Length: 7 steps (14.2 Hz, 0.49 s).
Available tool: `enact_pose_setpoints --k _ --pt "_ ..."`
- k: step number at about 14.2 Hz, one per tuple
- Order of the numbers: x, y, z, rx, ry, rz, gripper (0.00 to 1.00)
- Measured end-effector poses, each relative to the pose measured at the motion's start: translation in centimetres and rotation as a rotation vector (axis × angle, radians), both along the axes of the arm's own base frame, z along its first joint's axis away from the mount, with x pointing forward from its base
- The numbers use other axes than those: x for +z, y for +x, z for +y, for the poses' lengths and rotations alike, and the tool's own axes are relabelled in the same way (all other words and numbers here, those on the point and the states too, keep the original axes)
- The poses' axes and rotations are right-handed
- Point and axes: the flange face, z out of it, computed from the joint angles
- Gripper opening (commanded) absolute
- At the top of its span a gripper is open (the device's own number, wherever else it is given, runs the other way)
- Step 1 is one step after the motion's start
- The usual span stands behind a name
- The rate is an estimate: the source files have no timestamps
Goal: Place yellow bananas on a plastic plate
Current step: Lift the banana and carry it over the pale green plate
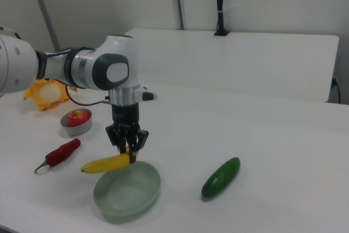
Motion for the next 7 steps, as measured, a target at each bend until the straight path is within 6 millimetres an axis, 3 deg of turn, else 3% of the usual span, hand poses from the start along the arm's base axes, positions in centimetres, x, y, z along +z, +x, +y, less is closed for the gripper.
enact_pose_setpoints --k 4,6,7 --pt "-2.2 -1.6 -1.1 -0.008 -0.012 0.047 0.14" --pt "-2.7 -1.8 -2.5 -0.032 -0.012 0.036 0.15" --pt "-2.7 -1.8 -3.4 -0.047 -0.012 0.032 0.21"
